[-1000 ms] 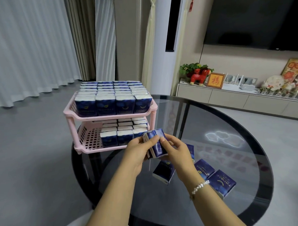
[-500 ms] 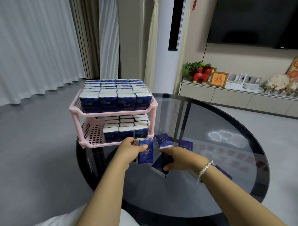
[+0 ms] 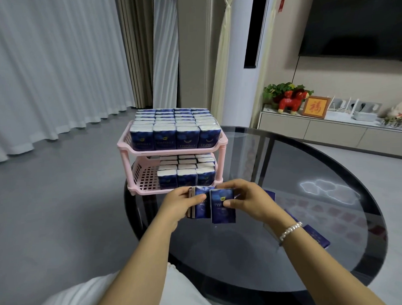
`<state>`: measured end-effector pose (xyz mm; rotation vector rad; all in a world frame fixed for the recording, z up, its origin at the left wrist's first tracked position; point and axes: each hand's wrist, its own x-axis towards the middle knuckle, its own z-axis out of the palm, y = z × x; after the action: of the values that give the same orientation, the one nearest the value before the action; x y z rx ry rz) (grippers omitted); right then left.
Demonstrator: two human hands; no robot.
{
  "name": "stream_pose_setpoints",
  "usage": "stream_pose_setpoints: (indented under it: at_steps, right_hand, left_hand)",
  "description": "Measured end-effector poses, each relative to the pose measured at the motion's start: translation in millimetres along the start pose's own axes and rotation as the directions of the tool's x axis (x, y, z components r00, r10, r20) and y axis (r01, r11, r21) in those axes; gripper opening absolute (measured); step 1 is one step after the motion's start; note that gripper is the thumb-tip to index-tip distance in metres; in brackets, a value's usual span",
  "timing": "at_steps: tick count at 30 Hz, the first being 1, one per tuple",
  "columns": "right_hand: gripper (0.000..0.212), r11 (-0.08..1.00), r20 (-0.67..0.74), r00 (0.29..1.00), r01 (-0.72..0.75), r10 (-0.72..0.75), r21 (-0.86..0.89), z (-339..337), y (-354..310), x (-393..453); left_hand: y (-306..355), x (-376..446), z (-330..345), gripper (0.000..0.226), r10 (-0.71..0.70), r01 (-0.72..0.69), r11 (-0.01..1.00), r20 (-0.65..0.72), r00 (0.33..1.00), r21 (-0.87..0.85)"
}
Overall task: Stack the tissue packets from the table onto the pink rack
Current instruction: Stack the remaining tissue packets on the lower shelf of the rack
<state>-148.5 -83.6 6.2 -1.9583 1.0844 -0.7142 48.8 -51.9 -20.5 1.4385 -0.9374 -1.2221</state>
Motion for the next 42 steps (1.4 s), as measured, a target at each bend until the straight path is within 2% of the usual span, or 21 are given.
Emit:
stream_pose_setpoints:
  at_steps: [6,10,12,14,16,20,25,31,35,40,42]
  right_hand:
    - [0.034,0.997,-0.103,0.994,0.045,-0.038,0.070,12,-1,10]
    - [0.032,0.999,-0.106,0.993,0.047,-0.047,0.002,16,0,13]
    - [0.042,1.000,-0.002,1.000,0.021,-0.021,0.002,15,0,16]
    - [0.063,1.000,0.147,0.989,-0.012,0.012,0.002,15,-5,19]
    - [0.076,0.995,0.240,0.971,0.006,0.018,-0.100,18,-11,23]
    - [0.079,0.945,0.301,0.952,0.142,-0.050,-0.295,33,-21,32]
    - [0.084,0.875,0.381,0.924,0.198,-0.017,-0.441,36,-32,43]
    - [0.077,0.798,0.434,0.898,0.208,0.074,-0.566,42,-51,53]
    - [0.072,0.735,0.469,0.881,0.277,0.063,-0.618,49,-64,60]
    - [0.069,0.840,0.413,0.909,0.260,-0.047,-0.476,59,-73,73]
    - [0.069,0.876,0.381,0.920,0.257,-0.092,-0.409,69,-77,81]
  left_hand:
    - [1,-1,-1,0.036,-0.009,0.018,0.997,0.125,0.992,-0.071]
    - [-2,0,-3,0.051,0.034,-0.037,0.999,0.178,0.983,0.010]
    - [-4,0,-9,0.053,0.068,-0.084,0.993,0.187,0.980,0.079]
    - [-6,1,-19,0.055,0.099,-0.118,0.990,0.227,0.969,0.075]
    - [-7,-1,-30,0.062,0.113,-0.141,0.987,0.284,0.952,0.079]
    - [-21,0,-52,0.085,0.116,-0.203,0.937,0.296,0.948,0.283]
    - [-29,-2,-54,0.103,0.127,-0.261,0.841,0.296,0.947,0.474]
    - [-27,-1,-52,0.089,0.138,-0.288,0.751,0.285,0.949,0.595]
    - [-24,-3,-55,0.077,0.147,-0.280,0.775,0.270,0.952,0.567]
    - [-9,-5,-86,0.059,0.225,-0.271,0.824,0.152,0.963,0.498]
    - [-6,-4,-102,0.061,0.253,-0.254,0.835,0.069,0.965,0.488]
